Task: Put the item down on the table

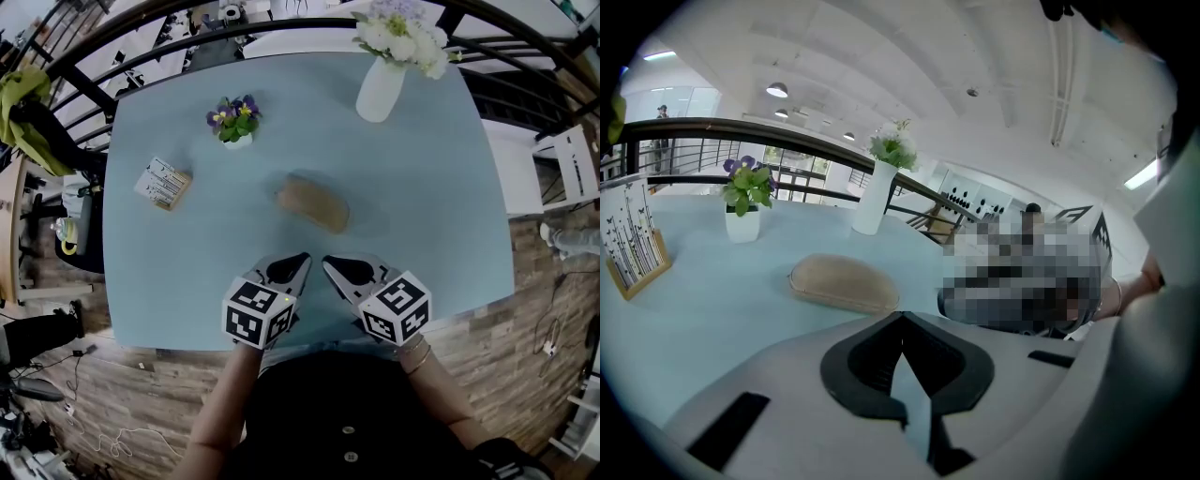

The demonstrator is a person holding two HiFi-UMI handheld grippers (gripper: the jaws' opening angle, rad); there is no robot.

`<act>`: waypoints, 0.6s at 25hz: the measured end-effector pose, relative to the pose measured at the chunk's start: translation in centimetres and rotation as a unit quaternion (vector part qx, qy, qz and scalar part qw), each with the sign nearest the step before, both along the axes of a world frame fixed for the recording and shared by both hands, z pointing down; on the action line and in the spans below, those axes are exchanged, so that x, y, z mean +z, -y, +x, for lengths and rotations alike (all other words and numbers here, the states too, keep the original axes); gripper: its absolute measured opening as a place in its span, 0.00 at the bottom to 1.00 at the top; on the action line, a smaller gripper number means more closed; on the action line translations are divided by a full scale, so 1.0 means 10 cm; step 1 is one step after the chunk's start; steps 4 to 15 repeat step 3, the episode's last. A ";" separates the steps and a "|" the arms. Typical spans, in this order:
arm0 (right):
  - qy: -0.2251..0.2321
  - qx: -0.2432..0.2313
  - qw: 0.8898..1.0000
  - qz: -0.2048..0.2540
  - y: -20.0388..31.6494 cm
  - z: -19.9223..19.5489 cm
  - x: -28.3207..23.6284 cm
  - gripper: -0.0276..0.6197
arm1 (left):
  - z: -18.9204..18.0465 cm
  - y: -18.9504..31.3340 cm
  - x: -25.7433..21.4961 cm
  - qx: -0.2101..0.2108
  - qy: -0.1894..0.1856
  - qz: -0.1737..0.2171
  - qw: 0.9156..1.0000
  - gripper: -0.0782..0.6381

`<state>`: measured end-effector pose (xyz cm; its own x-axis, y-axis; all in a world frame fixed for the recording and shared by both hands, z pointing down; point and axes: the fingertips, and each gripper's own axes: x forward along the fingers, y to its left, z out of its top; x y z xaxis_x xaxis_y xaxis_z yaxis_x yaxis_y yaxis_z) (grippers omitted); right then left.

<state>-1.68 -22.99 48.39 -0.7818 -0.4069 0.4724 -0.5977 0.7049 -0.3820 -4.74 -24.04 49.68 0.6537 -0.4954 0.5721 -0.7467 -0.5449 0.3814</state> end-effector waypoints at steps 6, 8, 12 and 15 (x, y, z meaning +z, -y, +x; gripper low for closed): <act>-0.002 0.000 1.000 0.000 0.01 0.01 0.01 0.05 | 0.00 0.00 0.01 0.000 0.000 -0.001 1.000 0.13; -0.002 0.000 1.000 0.000 0.01 0.01 0.01 0.05 | 0.00 0.00 0.01 0.000 0.000 -0.001 1.000 0.13; -0.002 0.000 1.000 0.000 0.01 0.01 0.01 0.05 | 0.00 0.00 0.01 0.000 0.000 -0.001 1.000 0.13; -0.002 0.000 1.000 0.000 0.01 0.01 0.01 0.05 | 0.00 0.00 0.01 0.000 0.000 -0.001 1.000 0.13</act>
